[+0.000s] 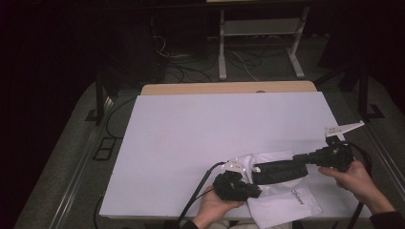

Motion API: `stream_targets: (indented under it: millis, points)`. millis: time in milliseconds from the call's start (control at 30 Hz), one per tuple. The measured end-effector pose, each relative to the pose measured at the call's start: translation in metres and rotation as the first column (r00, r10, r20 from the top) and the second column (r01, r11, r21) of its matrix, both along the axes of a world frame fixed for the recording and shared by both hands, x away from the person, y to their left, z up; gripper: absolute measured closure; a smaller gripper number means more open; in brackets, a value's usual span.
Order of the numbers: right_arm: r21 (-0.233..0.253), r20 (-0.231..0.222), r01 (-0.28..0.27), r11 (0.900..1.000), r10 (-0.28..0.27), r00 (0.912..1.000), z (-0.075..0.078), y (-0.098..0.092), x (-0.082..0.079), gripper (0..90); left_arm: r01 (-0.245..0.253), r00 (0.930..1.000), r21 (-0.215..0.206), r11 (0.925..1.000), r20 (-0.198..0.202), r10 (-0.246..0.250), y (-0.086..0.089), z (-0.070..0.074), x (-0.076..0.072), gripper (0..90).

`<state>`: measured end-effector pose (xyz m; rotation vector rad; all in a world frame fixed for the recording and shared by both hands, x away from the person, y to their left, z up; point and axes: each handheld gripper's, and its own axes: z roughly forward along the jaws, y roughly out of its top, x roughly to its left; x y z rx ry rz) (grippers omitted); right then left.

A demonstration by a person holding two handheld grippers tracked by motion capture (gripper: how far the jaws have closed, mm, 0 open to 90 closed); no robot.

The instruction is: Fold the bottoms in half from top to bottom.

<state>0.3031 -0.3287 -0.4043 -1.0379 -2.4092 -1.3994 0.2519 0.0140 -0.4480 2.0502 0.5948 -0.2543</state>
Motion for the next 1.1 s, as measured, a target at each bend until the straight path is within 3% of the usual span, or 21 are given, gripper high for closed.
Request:
stream_targets:
  millis: [367, 633, 800, 900, 1100]
  points:
    - [0.021, -0.032, -0.041, 0.999, 0.041, 0.9986, -0.012, -0.003, -0.028, 86.8, -0.028, 0.9996, -0.032, 0.9991, 0.010, 0.028, 0.006, 0.008, 0.003, 57.0]
    - [0.006, -0.060, -0.137, 0.990, 0.138, 0.9887, -0.017, 0.002, -0.041, 86.8, -0.042, 0.9990, -0.059, 0.9974, 0.012, 0.043, 0.004, 0.017, 0.014, 45.4]
    - [-0.004, -0.080, -0.164, 0.986, 0.163, 0.9833, -0.021, 0.000, -0.049, 86.9, -0.071, 0.9973, -0.060, 0.9957, 0.017, 0.072, 0.004, 0.021, 0.021, 41.5]
    - [-0.014, -0.086, -0.213, 0.977, 0.211, 0.9737, -0.024, 0.001, -0.054, 87.0, -0.093, 0.9953, -0.063, 0.9937, 0.020, 0.094, 0.007, 0.023, 0.026, 41.4]
    - [-0.072, -0.136, -0.320, 0.945, 0.309, 0.9413, -0.030, 0.007, -0.066, 87.0, -0.122, 0.9923, -0.078, 0.9895, 0.011, 0.123, 0.011, 0.024, 0.034, 40.8]
